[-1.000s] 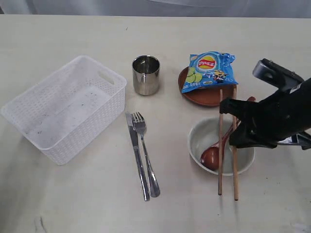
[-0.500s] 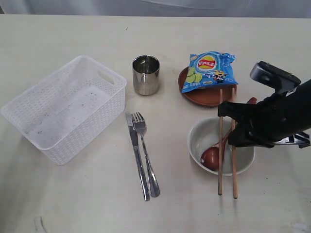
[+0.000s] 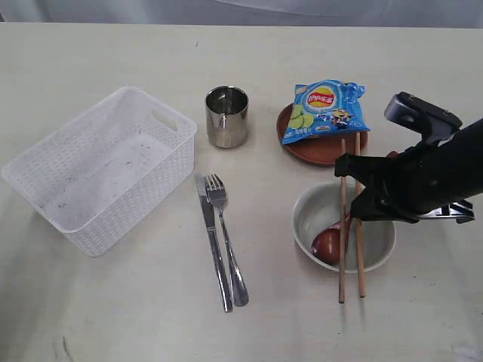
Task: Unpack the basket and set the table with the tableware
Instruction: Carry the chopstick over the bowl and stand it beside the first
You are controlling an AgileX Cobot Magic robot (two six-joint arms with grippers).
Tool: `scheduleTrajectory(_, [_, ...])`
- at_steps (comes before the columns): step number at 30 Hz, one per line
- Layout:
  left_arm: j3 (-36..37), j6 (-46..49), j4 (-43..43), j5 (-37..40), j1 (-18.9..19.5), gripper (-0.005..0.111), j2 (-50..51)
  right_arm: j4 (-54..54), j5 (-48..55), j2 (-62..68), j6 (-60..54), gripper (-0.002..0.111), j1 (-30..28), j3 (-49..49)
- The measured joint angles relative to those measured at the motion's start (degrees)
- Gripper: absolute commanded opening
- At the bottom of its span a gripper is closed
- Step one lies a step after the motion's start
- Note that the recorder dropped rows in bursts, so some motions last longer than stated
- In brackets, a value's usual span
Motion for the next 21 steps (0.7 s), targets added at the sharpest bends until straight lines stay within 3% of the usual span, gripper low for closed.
scheduleTrajectory(18, [0.0,0.0,0.0,0.0,0.0,0.0,0.0,0.23,1.02,0.13,-0.51,0.0,0.0,0.0])
scheduleTrajectory(21, [0.0,0.0,0.0,0.0,0.0,0.0,0.0,0.23,1.02,0.13,-0.51,0.008,0.0,0.0])
